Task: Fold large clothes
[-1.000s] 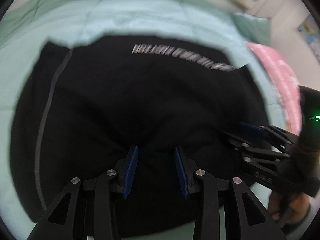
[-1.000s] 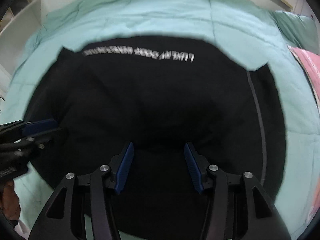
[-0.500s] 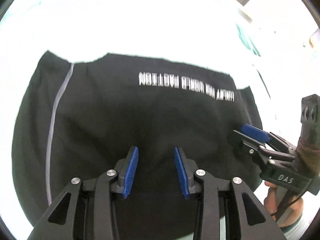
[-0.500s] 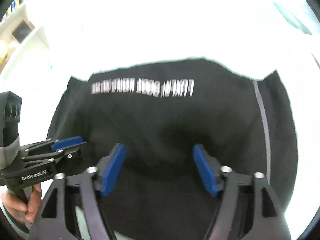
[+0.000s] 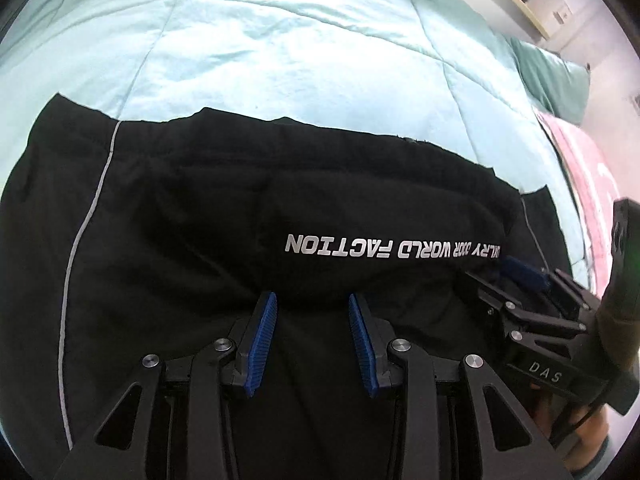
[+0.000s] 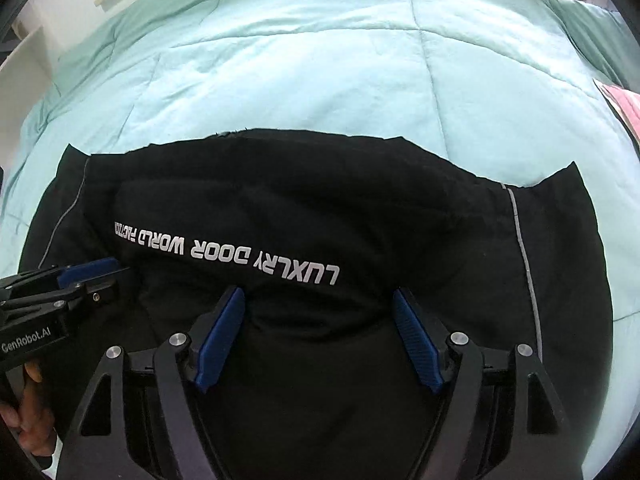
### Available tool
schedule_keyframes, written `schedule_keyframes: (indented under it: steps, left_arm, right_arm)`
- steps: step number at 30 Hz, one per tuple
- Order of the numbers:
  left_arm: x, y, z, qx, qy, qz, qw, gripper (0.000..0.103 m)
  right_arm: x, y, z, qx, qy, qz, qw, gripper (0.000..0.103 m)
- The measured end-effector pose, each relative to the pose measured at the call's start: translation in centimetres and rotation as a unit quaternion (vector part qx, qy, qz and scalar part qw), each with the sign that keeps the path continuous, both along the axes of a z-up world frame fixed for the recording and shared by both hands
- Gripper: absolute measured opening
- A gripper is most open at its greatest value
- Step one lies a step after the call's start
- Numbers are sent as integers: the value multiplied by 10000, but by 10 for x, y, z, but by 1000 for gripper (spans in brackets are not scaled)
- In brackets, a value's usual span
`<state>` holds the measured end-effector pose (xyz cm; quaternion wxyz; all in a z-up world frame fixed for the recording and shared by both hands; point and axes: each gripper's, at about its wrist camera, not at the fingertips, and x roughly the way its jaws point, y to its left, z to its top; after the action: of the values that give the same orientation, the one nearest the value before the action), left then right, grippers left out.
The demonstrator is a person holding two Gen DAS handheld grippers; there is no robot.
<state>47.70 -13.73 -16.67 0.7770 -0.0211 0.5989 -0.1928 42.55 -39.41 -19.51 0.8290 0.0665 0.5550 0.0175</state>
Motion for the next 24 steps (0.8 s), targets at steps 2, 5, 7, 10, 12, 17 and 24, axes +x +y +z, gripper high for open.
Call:
schedule_keyframes:
  steps: [2, 5, 7, 10, 12, 17, 24]
  left_arm:
    - [0, 1, 7, 12, -2, -9, 10000, 38]
    - [-13, 11, 38, -247, -13, -205, 9995, 38]
    - [-40, 27, 66, -517, -218, -444, 9974, 39]
    - [-77, 41, 85, -492, -469, -828, 9942, 39]
    - [-99, 48, 78, -336, -371, -1038, 9933, 39]
    - [-118, 50, 23, -82, 127, -891, 9959, 40]
    - [-103, 58, -13, -442, 520, -372, 9970, 40]
  right_arm:
    - [-3, -1, 3, 28, 24, 9, 10000, 79]
    - [-18, -6, 27, 229, -44, -15, 9997, 79]
    - [-44, -6, 53, 429, -264, 167, 9986, 79]
    - [-93, 3, 79, 187, -502, 509, 9973, 79]
    - [-118, 10, 77, 136, -424, 655, 9969, 79]
    - [-118, 45, 30, -138, 66, 720, 9973, 78]
    - [-97, 46, -7, -317, 160, 661, 9972, 85]
